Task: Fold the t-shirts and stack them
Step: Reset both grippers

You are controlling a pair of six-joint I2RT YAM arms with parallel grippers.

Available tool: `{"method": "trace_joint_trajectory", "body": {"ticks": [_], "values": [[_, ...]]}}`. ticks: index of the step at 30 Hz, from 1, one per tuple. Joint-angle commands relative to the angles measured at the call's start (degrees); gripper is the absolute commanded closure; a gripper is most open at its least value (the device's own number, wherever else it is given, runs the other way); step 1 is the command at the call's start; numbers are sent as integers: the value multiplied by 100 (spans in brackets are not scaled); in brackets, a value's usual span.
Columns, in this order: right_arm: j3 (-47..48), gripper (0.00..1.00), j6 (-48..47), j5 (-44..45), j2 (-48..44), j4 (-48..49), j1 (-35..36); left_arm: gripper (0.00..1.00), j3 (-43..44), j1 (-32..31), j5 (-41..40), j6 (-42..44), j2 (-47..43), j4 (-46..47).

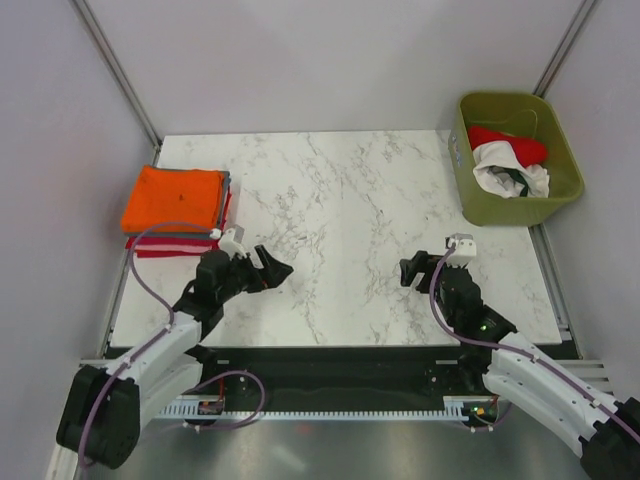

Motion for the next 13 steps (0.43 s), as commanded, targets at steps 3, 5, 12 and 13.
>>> {"method": "trace_joint_trajectory", "body": {"ticks": [3,5,12,13], "values": [[24,13,29,258,6,5,7,1,700,-345,-55,769,746,321],[24,14,55,258,33,-13,7,2,666,-345,-352,972,826,188],[-20,16,275,443,103,31,7,2,419,-345,-441,867,519,240],[-3,14,267,434,94,22,7,3,410,-353,-407,859,528,249]]}}
